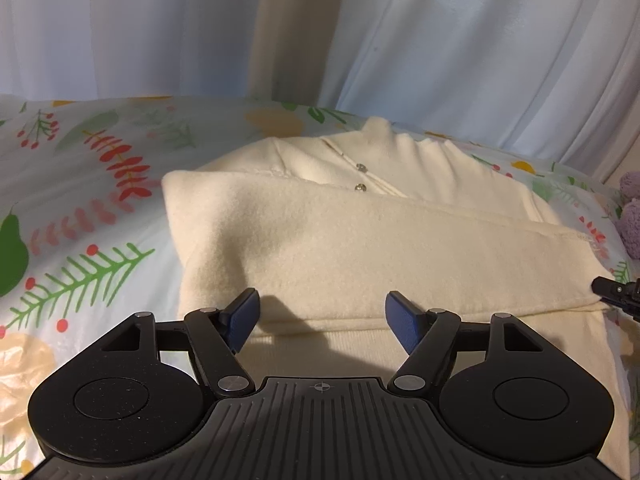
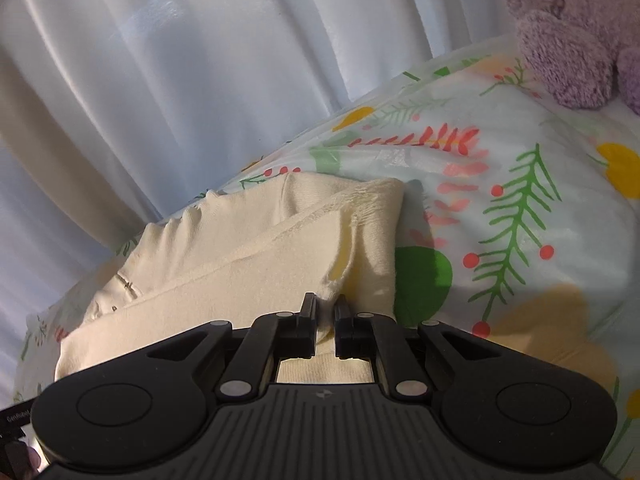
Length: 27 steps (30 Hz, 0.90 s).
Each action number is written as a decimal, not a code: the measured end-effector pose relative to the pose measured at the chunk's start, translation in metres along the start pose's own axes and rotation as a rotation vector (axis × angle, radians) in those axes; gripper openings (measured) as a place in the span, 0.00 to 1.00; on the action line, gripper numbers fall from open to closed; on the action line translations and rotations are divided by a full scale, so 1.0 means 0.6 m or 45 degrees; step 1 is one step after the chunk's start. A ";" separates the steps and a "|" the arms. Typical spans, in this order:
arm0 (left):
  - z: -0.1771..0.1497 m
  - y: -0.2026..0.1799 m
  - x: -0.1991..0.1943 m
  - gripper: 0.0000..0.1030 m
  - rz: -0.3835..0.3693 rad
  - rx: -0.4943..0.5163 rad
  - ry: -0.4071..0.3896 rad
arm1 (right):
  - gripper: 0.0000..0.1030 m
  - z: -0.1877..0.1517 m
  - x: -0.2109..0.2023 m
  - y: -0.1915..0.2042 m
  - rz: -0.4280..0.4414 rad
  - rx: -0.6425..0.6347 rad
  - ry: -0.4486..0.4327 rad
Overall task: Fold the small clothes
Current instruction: 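Grasp the sweater hem with the left gripper and lift it toward the collar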
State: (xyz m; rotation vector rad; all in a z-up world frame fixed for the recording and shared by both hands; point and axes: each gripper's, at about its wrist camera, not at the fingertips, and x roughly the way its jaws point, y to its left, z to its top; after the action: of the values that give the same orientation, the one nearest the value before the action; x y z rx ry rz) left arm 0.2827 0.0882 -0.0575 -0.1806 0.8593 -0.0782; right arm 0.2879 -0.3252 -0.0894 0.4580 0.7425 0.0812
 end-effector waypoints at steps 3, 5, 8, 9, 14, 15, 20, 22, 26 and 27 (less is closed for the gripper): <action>-0.011 -0.002 -0.027 0.77 -0.025 -0.024 0.020 | 0.40 -0.002 -0.029 -0.001 0.120 -0.005 -0.015; -0.027 -0.004 -0.053 0.79 -0.044 -0.024 0.033 | 0.54 -0.008 -0.056 0.001 0.227 -0.032 0.001; -0.065 -0.007 -0.101 0.83 -0.043 -0.001 0.055 | 0.71 -0.035 -0.101 0.003 0.349 -0.068 0.091; -0.081 -0.005 -0.116 0.83 -0.035 -0.002 0.067 | 0.76 -0.045 -0.113 0.001 0.368 -0.082 0.125; -0.162 0.014 -0.177 0.83 -0.007 -0.061 0.196 | 0.74 -0.125 -0.188 -0.011 0.378 -0.160 0.340; -0.180 0.019 -0.190 0.83 0.004 -0.077 0.227 | 0.69 -0.141 -0.204 -0.017 0.353 -0.172 0.376; -0.234 0.037 -0.236 0.78 0.024 -0.102 0.335 | 0.46 -0.189 -0.250 -0.053 0.276 -0.115 0.503; -0.249 0.044 -0.250 0.75 0.005 -0.126 0.370 | 0.45 -0.203 -0.268 -0.065 0.247 -0.125 0.523; -0.276 0.059 -0.267 0.62 -0.025 -0.202 0.439 | 0.44 -0.214 -0.294 -0.084 0.208 -0.143 0.531; -0.280 0.061 -0.272 0.61 -0.032 -0.209 0.432 | 0.42 -0.217 -0.296 -0.090 0.197 -0.140 0.538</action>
State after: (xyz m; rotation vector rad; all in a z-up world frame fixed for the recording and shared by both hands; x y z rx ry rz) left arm 0.0487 0.1262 -0.0501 -0.3384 1.2031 -0.0630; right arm 0.0646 -0.3659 -0.0837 0.3962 1.1096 0.3710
